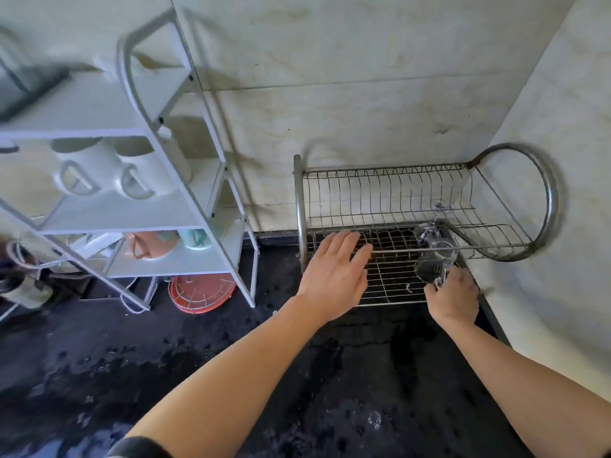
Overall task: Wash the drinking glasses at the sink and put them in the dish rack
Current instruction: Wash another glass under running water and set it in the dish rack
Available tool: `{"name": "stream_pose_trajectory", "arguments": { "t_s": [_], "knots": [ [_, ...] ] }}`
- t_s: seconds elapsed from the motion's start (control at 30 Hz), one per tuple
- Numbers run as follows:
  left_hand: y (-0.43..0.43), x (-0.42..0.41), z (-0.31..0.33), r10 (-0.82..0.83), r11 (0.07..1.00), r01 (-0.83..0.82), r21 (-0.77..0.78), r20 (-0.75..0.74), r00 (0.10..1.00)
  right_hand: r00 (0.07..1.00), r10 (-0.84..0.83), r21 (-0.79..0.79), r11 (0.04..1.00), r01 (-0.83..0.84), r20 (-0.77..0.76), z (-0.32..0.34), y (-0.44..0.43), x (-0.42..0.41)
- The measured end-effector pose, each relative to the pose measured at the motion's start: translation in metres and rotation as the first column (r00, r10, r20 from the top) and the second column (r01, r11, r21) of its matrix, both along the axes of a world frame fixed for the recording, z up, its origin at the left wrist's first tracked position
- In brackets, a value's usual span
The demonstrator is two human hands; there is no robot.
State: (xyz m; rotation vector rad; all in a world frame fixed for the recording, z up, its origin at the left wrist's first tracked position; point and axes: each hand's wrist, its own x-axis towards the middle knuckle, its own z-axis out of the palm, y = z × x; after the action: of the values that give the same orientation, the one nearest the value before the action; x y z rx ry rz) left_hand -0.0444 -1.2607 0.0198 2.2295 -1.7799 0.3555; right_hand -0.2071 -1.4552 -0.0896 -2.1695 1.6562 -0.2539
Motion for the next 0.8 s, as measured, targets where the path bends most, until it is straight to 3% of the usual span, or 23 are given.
{"name": "stream_pose_trajectory", "arguments": {
  "t_s": [0.1, 0.27, 0.43, 0.6, 0.8],
  "knots": [
    [0.066, 0.002, 0.004, -0.031, 0.998, 0.03, -0.055, -0.026, 0.999, 0.995, 0.102, -0.02, 0.995, -0.102, 0.01, 0.017, 0.056, 0.02],
    [0.22, 0.043, -0.012, 0.262, 0.957, -0.248, 0.149, -0.082, 0.962, 0.922, 0.387, 0.052, 0.921, -0.385, -0.012, 0.027, 0.19, 0.076],
    [0.385, 0.083, -0.013, 0.593, 0.765, -0.546, 0.34, -0.044, 0.804, 0.727, 0.685, 0.037, 0.726, -0.686, 0.047, 0.034, 0.339, 0.158],
    [0.524, 0.107, -0.007, 0.802, 0.572, -0.747, 0.338, -0.037, 0.597, 0.463, 0.883, -0.009, 0.465, -0.885, 0.071, 0.05, 0.47, 0.242],
    [0.653, 0.124, -0.003, 0.928, 0.371, -0.884, 0.285, -0.152, 0.34, 0.194, 0.98, -0.014, 0.194, -0.981, 0.045, 0.053, 0.605, 0.329]
  ]
}}
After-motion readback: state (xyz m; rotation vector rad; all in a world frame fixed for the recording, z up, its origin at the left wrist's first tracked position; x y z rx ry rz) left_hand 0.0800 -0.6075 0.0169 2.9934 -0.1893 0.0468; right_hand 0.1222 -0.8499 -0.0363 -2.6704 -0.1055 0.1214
